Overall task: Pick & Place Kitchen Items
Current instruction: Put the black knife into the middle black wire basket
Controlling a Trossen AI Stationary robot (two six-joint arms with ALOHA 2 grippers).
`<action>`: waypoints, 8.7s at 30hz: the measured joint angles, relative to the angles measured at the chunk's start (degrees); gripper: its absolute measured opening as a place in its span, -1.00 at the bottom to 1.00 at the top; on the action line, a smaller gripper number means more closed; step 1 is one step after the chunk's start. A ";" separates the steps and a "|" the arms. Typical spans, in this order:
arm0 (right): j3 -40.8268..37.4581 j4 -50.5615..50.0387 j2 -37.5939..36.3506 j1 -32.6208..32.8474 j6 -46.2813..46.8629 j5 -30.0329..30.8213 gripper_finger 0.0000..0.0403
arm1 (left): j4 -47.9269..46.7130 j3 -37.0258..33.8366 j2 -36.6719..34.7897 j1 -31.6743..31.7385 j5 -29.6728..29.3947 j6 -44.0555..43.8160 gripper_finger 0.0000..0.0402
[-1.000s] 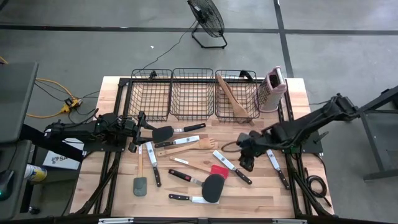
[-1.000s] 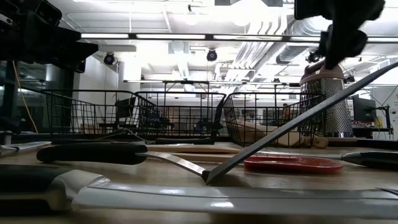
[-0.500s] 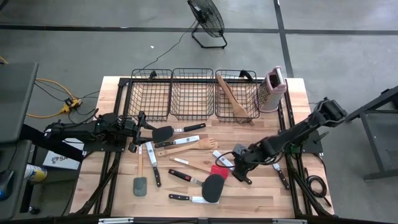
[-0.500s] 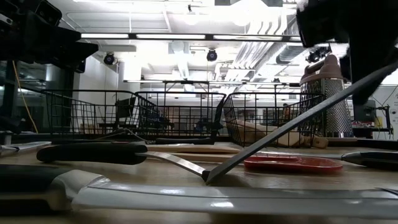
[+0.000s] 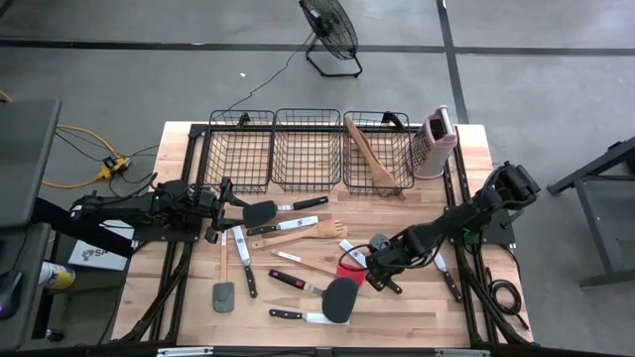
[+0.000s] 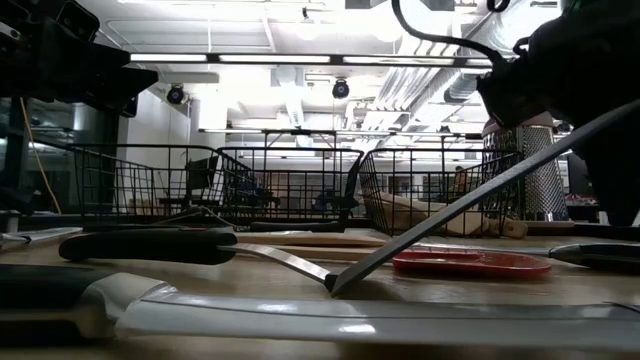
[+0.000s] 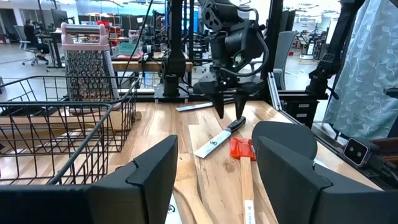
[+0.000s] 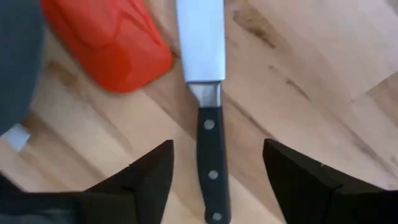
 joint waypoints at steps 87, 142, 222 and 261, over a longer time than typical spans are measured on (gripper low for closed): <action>-0.09 44.91 -10.25 -25.24 -73.44 20.39 -0.63 | -0.92 0.76 0.00 -0.02 -0.01 -7.52 0.06; 0.02 88.88 3.94 -39.47 -66.87 -10.04 -0.63 | 28.52 21.42 47.26 0.04 -23.79 3.76 0.06; 0.07 92.39 3.85 -37.29 -68.90 -13.95 -0.63 | 33.90 38.93 73.07 6.78 -3.13 -0.44 -0.34; 0.09 51.14 -11.95 -40.19 -65.59 -0.26 0.59 | 5.13 46.49 72.60 14.41 -17.06 -4.64 -0.58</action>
